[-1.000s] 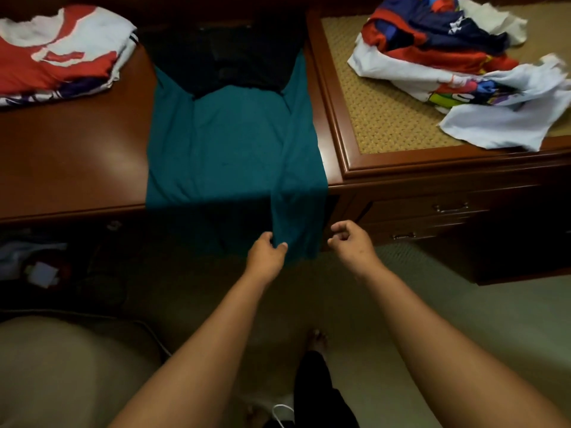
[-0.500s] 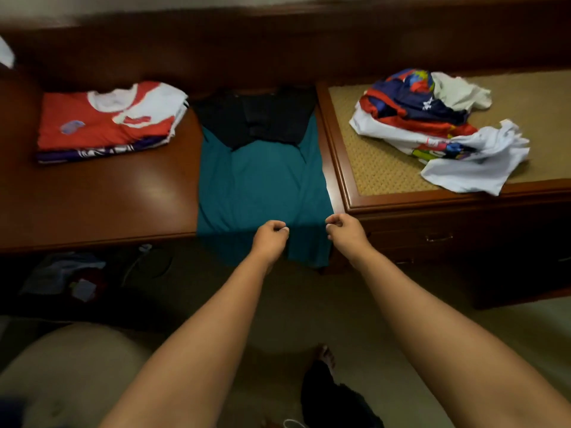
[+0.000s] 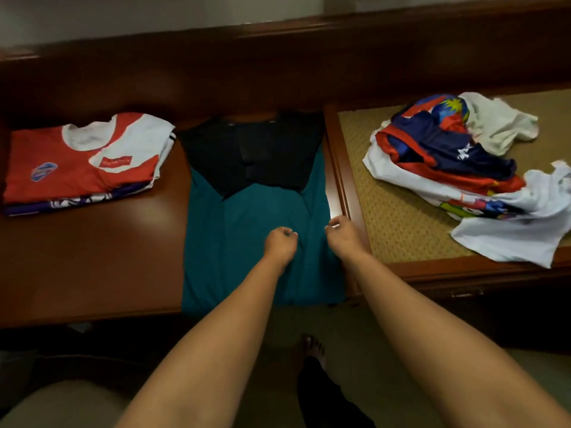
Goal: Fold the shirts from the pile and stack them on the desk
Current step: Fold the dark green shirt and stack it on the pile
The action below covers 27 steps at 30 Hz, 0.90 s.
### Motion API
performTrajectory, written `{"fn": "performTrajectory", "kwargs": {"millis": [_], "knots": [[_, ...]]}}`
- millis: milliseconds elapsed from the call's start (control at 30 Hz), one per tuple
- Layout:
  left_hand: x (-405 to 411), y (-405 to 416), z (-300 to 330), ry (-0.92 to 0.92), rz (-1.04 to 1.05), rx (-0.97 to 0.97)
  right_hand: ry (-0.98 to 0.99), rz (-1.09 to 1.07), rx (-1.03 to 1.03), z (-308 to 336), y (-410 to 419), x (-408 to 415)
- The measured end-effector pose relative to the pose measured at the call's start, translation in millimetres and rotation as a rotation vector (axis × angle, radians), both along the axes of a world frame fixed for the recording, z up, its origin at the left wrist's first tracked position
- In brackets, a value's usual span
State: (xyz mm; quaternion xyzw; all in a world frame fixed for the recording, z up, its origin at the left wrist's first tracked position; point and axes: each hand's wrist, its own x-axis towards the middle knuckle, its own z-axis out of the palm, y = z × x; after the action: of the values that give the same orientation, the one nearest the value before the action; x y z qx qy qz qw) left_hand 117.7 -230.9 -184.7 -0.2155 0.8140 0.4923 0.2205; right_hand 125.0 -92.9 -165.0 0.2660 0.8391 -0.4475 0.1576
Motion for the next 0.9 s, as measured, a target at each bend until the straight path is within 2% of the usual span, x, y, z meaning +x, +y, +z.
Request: {"fn": "performTrajectory", "kwargs": {"millis": [133,300,533,600,767,833,900], "knots": [[-45.5,16.7,-9.8,0.003,0.000,-0.048,-0.039,0.049,0.078,-16.1,3.1,-34.0],[-91.0,31.1,-12.0,0.050,-0.042,-0.238,-0.004,0.063,0.088,-22.2,-0.5,-59.4],[-128.9,42.0,-19.0,0.076,-0.091,-0.296,-0.096,0.110,0.132,-24.3,6.2,-82.1],[-136.3,40.1,-16.5,0.090,-0.074,-0.266,-0.111,0.141,0.159,-21.2,9.0,-83.7],[-143.4,13.2,-2.5,0.207,0.167,-0.167,-0.079,0.155,0.217,-15.9,13.2,-85.6],[-135.5,7.3,-4.3,0.201,0.236,-0.039,-0.056,0.158,0.231,-14.9,11.4,-88.2],[-120.7,7.8,-9.9,0.107,0.316,0.119,-0.040,0.172,0.246,-14.9,9.7,-89.6]]}}
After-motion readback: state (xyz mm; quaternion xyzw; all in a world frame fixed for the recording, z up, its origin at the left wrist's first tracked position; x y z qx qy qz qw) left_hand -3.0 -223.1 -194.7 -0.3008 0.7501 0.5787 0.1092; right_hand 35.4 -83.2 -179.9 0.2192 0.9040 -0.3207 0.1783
